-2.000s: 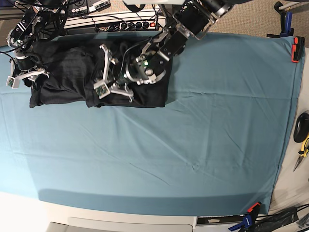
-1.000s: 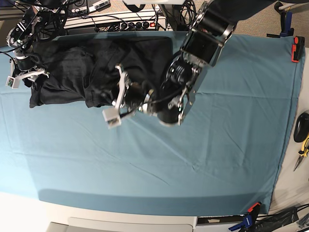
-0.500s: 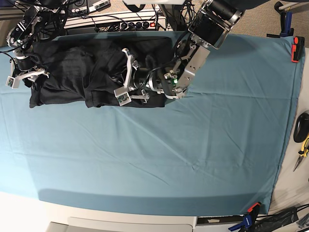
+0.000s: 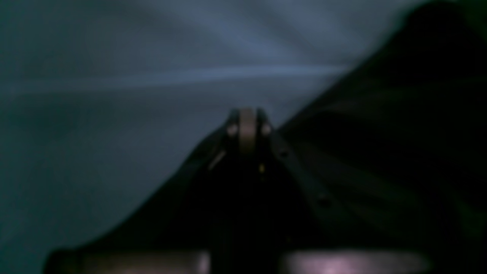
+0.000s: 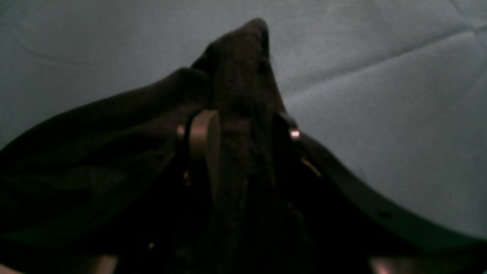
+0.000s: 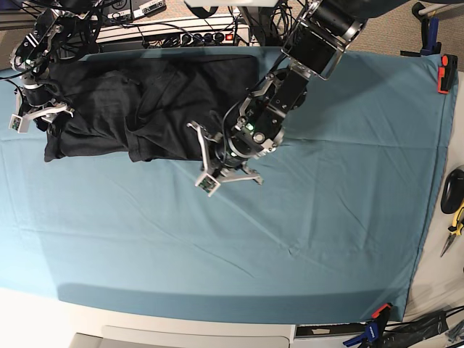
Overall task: Fold the T-shirt properly
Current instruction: 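Open the left gripper and pull it back off the shirt, then release the sleeve end with the right gripper and raise both grippers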
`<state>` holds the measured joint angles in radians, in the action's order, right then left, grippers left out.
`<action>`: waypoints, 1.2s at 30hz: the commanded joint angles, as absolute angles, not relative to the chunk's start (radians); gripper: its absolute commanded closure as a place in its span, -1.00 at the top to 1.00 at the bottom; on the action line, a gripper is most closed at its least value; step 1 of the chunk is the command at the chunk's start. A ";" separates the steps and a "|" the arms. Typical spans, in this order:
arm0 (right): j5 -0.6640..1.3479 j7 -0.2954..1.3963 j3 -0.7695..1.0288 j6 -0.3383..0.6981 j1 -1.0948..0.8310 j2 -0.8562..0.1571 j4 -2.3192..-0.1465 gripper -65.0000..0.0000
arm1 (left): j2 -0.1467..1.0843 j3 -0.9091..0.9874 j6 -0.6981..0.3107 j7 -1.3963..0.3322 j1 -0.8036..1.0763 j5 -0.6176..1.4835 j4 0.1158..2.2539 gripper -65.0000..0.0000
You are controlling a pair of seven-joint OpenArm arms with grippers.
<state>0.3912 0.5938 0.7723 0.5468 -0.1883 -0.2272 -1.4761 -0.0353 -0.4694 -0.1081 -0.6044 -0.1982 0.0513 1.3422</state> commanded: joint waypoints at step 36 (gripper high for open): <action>0.632 0.871 0.879 0.474 -0.026 -0.566 -1.213 0.25 | 0.281 -0.067 -0.663 -1.130 -0.280 0.884 1.685 -0.11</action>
